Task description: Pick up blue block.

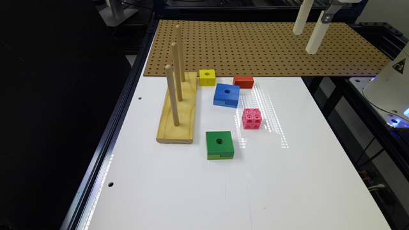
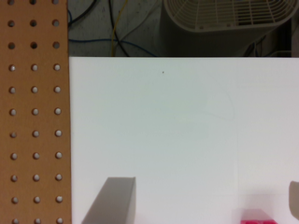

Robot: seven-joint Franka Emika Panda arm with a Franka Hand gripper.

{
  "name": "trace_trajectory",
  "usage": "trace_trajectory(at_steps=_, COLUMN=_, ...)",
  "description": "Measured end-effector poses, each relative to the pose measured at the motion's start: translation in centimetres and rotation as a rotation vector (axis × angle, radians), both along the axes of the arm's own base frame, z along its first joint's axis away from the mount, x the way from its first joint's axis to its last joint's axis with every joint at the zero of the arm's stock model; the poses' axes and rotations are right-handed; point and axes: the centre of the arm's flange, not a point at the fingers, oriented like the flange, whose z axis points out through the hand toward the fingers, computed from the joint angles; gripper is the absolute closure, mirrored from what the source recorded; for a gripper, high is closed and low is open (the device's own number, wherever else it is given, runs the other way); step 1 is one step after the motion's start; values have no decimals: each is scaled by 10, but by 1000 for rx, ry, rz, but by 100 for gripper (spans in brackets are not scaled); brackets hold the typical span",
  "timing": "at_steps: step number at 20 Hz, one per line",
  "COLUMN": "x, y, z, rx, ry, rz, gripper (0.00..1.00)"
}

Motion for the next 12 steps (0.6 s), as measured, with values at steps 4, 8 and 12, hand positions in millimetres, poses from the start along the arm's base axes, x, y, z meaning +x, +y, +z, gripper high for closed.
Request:
trace_trajectory(at_steps=4, x=0, y=0, z=0, rx=0, ry=-1, rz=-1, gripper=0)
trace_trajectory(at_steps=8, x=1, y=0, z=2, rx=0, ry=-6, rz=-1, gripper=0)
trace_trajectory(at_steps=12, x=2, y=0, z=3, rx=0, ry=-15, rz=0, gripper=0)
